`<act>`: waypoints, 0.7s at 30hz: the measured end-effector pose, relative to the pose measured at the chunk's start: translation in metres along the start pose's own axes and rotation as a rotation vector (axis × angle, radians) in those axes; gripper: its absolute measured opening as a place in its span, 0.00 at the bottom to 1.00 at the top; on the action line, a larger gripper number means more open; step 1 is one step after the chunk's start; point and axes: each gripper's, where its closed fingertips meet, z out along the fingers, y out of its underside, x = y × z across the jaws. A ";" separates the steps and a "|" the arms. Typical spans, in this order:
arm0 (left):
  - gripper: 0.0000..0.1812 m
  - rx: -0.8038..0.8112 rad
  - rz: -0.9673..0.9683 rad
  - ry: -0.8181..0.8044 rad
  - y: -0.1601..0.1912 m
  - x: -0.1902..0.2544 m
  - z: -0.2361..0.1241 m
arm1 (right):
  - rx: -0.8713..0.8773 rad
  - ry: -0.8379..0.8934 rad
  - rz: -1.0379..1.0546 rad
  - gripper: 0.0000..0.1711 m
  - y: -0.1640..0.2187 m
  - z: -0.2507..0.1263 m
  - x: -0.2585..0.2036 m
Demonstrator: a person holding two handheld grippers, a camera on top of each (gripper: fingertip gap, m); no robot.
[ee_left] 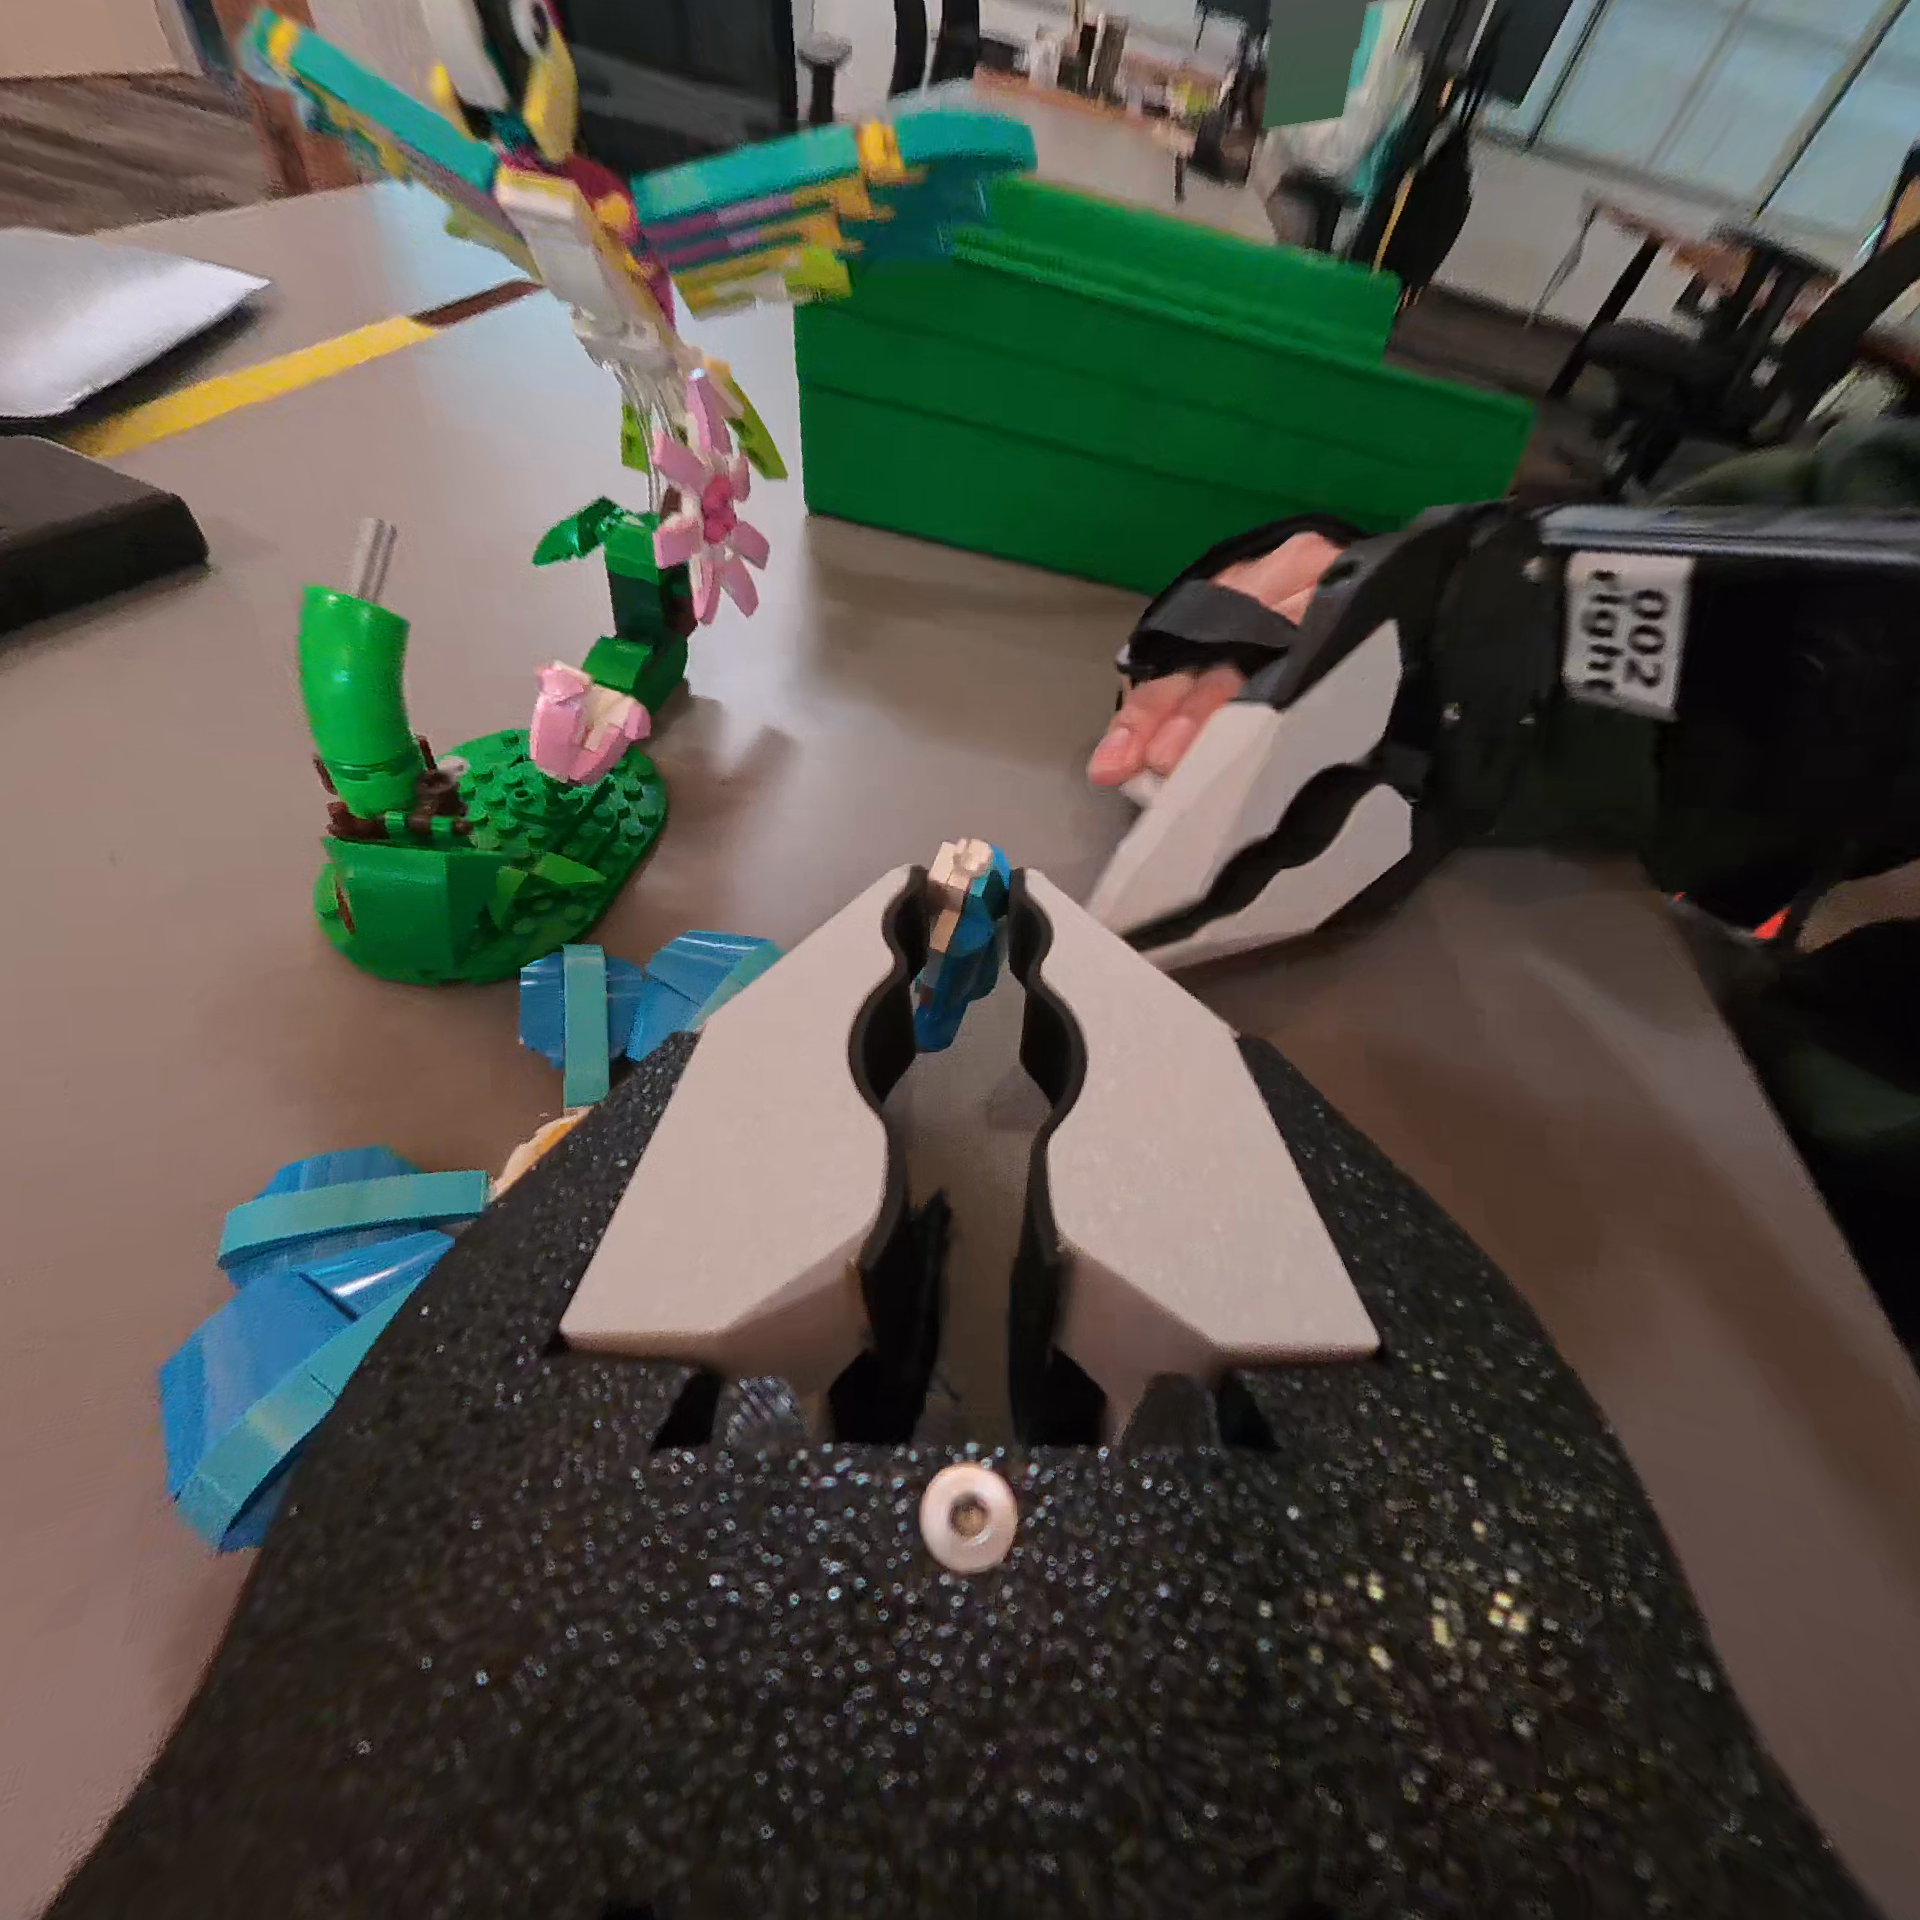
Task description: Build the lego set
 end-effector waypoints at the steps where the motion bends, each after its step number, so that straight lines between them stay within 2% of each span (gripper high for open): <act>1: 0.06 0.020 -0.019 0.013 -0.002 0.000 -0.002 | 0.014 0.025 0.069 0.03 0.000 -0.002 0.009; 3: 0.06 0.025 -0.030 0.045 -0.003 0.003 -0.003 | 0.008 0.036 0.190 0.10 0.006 -0.002 0.018; 5: 0.06 0.002 -0.018 0.062 0.000 0.007 -0.001 | -0.023 0.040 0.227 0.13 0.012 0.000 0.022; 9: 0.06 0.016 -0.009 0.084 -0.002 0.012 0.000 | -0.017 0.027 0.200 0.06 0.009 0.002 0.018; 16: 0.06 0.035 0.028 0.083 -0.004 0.016 0.001 | -0.020 -0.008 0.252 0.05 0.007 0.004 0.016; 21: 0.06 -0.009 0.095 0.022 0.001 0.015 0.007 | -0.122 0.049 -0.061 0.04 0.014 0.004 0.011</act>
